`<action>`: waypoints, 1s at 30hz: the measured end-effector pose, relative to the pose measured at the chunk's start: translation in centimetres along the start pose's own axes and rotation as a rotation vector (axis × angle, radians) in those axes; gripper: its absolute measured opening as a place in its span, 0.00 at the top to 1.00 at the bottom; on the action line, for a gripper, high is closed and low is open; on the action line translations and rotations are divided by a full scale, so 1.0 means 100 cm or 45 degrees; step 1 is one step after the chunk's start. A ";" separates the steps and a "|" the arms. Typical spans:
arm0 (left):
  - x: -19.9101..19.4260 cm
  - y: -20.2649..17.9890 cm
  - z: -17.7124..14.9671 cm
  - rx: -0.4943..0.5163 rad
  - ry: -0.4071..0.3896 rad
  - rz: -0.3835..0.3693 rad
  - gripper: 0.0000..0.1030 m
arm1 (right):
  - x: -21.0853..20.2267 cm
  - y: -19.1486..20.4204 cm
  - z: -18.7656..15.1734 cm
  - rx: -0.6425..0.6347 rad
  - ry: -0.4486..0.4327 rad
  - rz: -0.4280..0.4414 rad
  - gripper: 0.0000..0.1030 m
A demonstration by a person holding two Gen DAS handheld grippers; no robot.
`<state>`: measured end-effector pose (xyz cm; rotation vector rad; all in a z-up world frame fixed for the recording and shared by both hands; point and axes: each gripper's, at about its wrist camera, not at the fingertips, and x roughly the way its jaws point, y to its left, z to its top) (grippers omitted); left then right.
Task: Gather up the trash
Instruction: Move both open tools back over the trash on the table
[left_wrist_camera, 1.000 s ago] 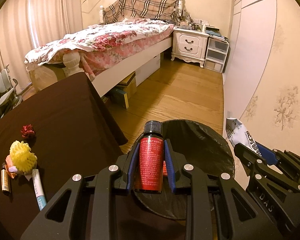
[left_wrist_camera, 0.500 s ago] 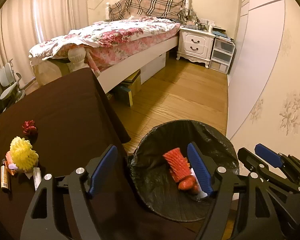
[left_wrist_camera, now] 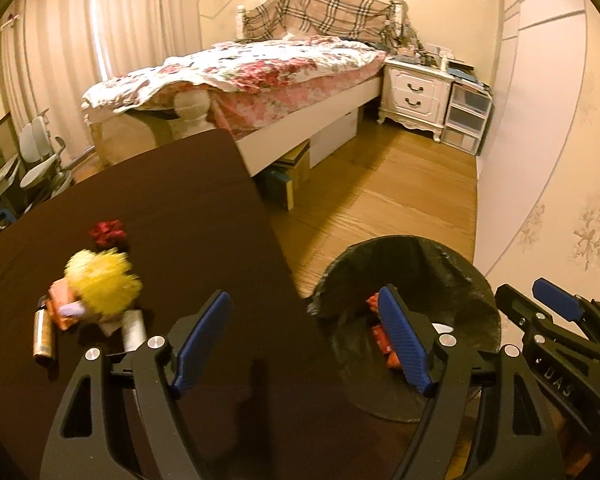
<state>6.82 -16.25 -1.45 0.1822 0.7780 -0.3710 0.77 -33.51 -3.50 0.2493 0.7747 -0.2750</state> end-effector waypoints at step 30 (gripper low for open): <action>-0.055 0.191 -0.074 -0.372 0.066 0.367 0.26 | -0.009 0.190 -0.030 -0.430 0.110 0.383 0.47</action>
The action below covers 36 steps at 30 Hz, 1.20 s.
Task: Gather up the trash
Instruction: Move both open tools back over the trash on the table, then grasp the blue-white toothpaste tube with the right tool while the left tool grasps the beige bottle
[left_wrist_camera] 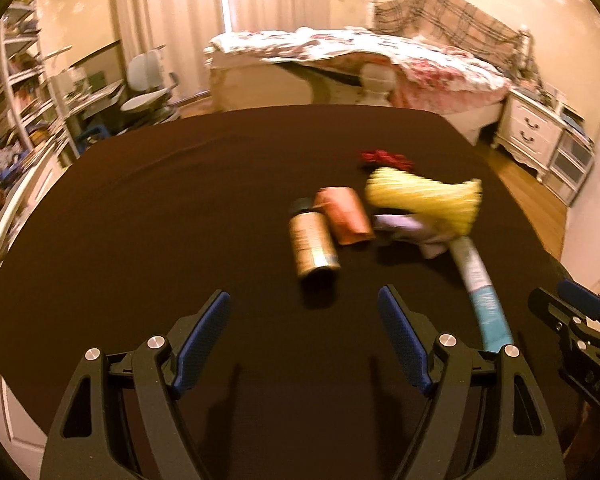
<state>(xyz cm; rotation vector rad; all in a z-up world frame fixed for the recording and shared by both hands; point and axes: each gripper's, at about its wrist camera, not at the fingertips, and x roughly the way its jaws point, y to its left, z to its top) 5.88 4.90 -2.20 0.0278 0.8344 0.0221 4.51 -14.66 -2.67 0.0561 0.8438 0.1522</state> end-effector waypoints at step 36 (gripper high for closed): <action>0.035 0.005 0.021 -0.048 0.041 -0.061 0.26 | 0.035 -0.003 0.019 -0.039 0.040 -0.046 0.82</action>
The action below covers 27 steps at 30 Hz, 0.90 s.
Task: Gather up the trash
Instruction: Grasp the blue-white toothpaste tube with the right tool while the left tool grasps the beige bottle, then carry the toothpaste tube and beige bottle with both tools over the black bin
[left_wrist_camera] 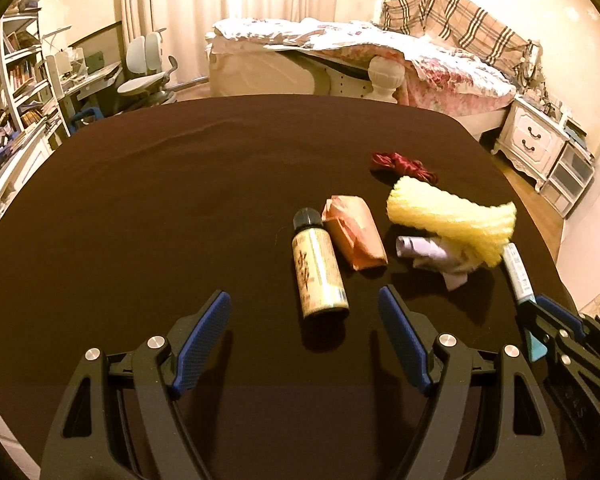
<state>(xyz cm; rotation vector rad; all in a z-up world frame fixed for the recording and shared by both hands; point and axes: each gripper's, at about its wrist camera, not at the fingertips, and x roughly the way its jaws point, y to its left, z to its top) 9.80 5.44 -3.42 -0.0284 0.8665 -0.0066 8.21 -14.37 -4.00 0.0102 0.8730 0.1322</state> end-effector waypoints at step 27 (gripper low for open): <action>-0.017 -0.001 -0.020 0.025 0.012 -0.117 0.73 | -0.016 -0.009 -0.011 0.035 -0.025 0.004 0.82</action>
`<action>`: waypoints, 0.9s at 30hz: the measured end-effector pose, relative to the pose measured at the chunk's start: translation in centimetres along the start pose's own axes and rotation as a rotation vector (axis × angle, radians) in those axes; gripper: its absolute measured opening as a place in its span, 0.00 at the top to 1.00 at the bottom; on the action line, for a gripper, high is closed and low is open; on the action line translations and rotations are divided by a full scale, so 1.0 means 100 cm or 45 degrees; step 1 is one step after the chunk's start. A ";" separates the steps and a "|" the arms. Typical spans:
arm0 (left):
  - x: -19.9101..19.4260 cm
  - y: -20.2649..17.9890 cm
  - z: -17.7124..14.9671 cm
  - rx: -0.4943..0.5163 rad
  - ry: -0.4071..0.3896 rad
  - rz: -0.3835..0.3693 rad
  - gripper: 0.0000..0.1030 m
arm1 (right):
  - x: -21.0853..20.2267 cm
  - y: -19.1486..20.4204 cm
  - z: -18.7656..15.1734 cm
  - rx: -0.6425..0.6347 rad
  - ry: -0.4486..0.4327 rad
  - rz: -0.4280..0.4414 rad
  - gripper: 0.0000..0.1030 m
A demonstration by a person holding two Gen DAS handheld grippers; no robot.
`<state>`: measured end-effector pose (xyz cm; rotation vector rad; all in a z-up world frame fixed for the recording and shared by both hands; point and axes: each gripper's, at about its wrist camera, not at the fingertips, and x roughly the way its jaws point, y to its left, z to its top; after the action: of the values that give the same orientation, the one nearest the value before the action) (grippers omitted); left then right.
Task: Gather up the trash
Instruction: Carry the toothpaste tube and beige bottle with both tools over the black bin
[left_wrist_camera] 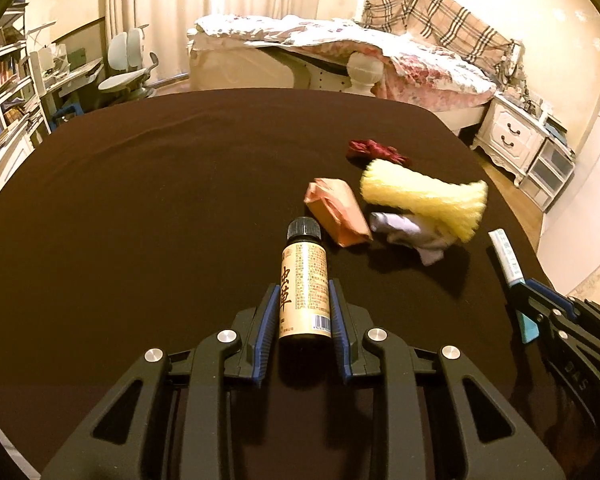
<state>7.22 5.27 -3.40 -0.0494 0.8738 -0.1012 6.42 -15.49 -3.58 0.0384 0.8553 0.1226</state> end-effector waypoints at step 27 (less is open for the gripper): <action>-0.018 -0.119 -0.003 0.235 -0.094 -0.178 0.73 | -0.056 -0.100 -0.026 0.228 -0.107 -0.174 0.82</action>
<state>5.05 -6.33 -1.20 0.0580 0.7840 -0.3081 1.74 -26.18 -1.92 0.1518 0.7806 -0.0837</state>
